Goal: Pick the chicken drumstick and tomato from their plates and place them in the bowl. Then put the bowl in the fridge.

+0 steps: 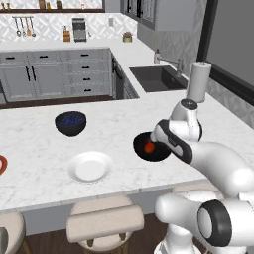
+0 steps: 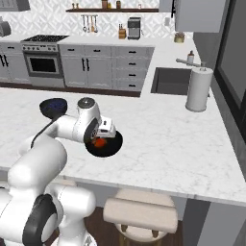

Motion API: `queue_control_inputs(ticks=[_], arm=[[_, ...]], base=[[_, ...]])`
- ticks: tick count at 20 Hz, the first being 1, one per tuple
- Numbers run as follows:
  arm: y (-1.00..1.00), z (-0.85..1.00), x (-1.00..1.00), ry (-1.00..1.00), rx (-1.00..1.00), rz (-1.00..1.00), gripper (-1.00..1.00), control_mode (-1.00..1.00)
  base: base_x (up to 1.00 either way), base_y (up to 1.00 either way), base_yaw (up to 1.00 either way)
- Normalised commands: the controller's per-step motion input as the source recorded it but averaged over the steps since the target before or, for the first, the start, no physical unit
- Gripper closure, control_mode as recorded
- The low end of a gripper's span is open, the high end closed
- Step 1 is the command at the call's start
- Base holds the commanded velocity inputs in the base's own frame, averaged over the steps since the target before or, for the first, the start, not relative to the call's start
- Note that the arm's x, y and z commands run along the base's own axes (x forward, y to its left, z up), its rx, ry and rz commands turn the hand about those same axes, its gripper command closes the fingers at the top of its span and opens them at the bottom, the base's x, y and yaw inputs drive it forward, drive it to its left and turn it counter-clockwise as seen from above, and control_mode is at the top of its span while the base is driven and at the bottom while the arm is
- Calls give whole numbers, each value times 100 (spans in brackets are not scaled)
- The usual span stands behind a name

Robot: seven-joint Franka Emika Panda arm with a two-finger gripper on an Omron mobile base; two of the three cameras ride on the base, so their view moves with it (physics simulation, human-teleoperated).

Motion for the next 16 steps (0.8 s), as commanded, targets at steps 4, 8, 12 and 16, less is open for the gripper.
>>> queue_control_inputs(ticks=[4, 8, 12, 16], arm=[[0, -30, 44, 0, 0, 0, 100, -100], [0, -54, 21, 4, 0, 0, 100, -100], [2, -48, 28, 1, 0, 0, -100, -100], [0, -10, 7, 0, 0, 0, -100, -100]], base=[[0, 0, 0], [0, 0, 0], [0, 0, 0], [0, 0, 0]])
